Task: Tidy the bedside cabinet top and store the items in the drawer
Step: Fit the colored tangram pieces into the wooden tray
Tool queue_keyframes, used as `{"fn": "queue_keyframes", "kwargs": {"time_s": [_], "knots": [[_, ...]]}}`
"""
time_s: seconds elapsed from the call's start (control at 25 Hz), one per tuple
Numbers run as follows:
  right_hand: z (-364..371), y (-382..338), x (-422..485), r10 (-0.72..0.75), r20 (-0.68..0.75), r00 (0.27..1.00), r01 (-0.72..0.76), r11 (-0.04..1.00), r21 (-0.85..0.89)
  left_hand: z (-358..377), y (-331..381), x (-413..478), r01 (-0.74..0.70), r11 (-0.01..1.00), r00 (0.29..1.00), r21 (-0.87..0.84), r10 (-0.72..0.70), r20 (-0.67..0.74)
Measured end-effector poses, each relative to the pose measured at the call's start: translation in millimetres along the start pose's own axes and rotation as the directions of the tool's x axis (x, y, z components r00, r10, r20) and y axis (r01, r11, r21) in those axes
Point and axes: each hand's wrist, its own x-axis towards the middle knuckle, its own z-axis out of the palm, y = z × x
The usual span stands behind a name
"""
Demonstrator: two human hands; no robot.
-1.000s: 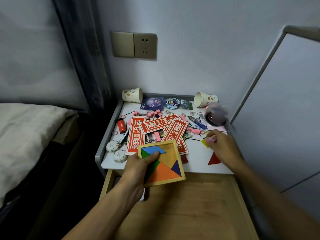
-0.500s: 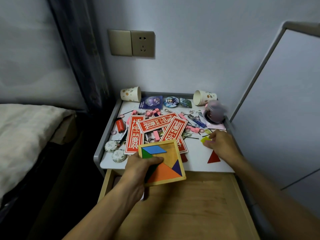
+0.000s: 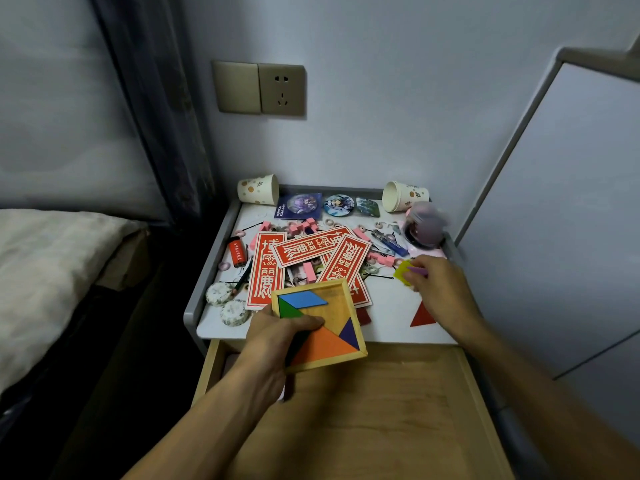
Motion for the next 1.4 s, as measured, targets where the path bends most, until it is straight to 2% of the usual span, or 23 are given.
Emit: {"fn": "queue_keyframes", "kwargs": {"time_s": [0.16, 0.28, 0.44, 0.52, 0.64, 0.96, 1.12, 1.2, 1.4], "knots": [[4.6, -37.9, -39.7, -0.176, 0.077, 0.981, 0.151, 0.953, 0.261, 3.9, 1.0, -3.3, -0.016, 1.000, 1.000, -0.024, 0.016, -0.008], [17.7, -50.3, -60.1, -0.236, 0.164, 0.958, 0.167, 0.922, 0.350, 7.3, 0.2, -6.7, -0.030, 0.999, 1.000, -0.036, 0.030, -0.001], [28.5, -55.1, -64.8, -0.222, 0.080, 0.972, 0.192, 0.941, 0.278, 9.6, -2.0, -9.8, -0.046, 0.999, 0.999, -0.027, 0.047, 0.016], [31.5, -57.8, -67.4, -0.295, 0.032, 0.955, 0.281, 0.934, 0.220, 10.6, -2.1, -8.9, -0.046, 0.998, 0.999, -0.053, 0.047, 0.010], [35.9, -62.1, -71.6, -0.374, 0.032, 0.927, 0.367, 0.920, 0.138, 11.2, -1.8, -7.9, -0.035, 0.996, 0.999, -0.078, 0.035, 0.008], [30.2, -63.8, -69.0, -0.373, 0.059, 0.926, 0.362, 0.922, 0.139, 9.4, 0.9, -9.8, -0.026, 0.993, 0.999, -0.111, 0.030, 0.034], [21.0, -62.3, -62.7, -0.331, 0.178, 0.927, 0.282, 0.925, 0.253, 10.1, 2.1, -10.9, -0.047, 0.996, 0.999, -0.078, 0.048, 0.013], [18.6, -61.3, -58.7, -0.337, 0.216, 0.916, 0.281, 0.926, 0.251, 10.6, 2.2, -11.1, -0.074, 0.997, 0.997, -0.032, 0.074, -0.001], [15.3, -61.7, -55.9, -0.365, 0.121, 0.923, 0.289, 0.866, 0.407, 11.8, 0.2, -10.9, -0.059, 0.998, 0.997, 0.022, 0.058, 0.052]]}}
